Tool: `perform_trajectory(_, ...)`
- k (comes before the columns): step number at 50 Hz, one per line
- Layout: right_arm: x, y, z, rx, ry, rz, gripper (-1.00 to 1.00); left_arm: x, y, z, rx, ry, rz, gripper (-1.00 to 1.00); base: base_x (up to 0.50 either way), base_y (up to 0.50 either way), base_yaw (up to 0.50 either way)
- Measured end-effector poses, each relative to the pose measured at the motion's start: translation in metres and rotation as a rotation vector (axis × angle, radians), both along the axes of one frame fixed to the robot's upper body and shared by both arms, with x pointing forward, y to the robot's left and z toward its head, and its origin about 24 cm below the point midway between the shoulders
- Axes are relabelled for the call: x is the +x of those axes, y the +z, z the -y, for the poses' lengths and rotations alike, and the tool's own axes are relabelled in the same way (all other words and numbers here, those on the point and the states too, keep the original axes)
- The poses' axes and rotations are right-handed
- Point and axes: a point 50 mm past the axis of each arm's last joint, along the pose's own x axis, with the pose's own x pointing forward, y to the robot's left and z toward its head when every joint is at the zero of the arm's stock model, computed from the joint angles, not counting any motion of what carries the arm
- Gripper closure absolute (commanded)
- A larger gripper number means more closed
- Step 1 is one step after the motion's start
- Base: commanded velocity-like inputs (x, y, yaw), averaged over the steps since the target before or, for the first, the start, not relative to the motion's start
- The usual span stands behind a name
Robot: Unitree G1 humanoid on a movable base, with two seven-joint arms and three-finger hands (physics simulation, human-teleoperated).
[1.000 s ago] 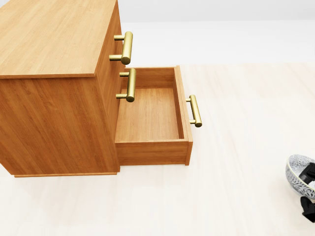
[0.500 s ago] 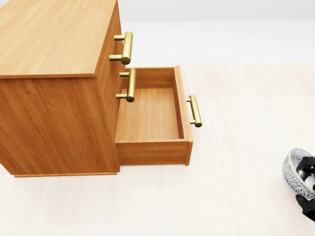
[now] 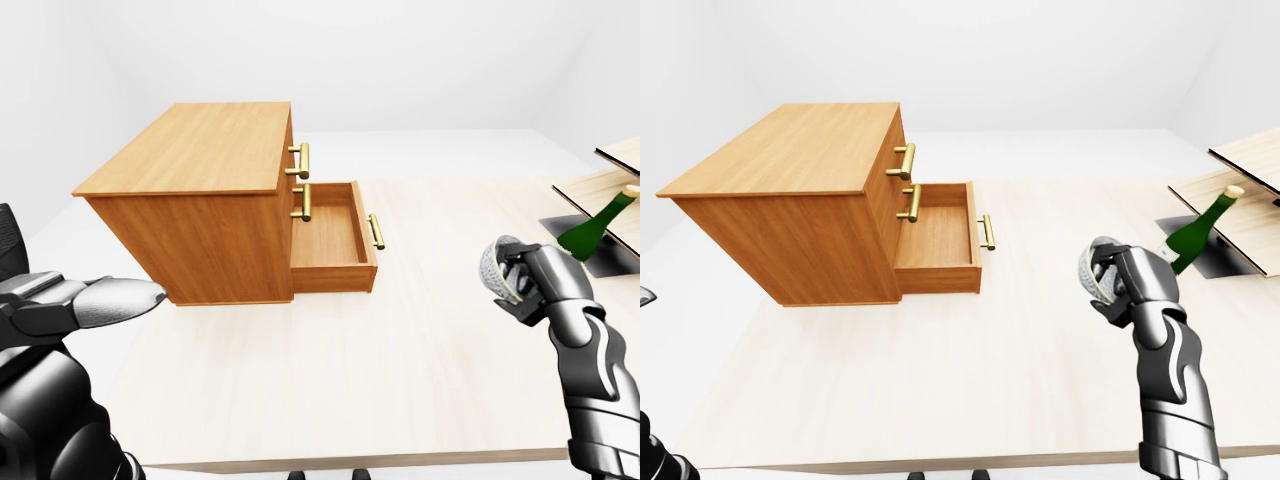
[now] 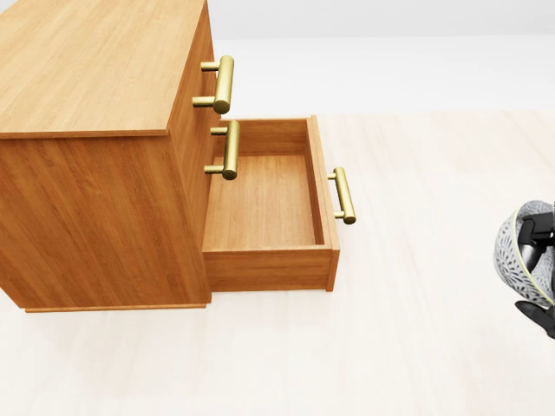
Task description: Put the bowl on top of the cabinet.
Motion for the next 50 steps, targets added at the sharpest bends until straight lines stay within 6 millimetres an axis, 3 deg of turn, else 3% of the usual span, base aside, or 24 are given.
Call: perform_trajectory(50,0.027,0.131,-0.056,-0.265,0.32,0.105,1.0,0.0,0.001,-0.001,-0.004,-0.001,0.004,-1.0,0.0,0.0,0.0)
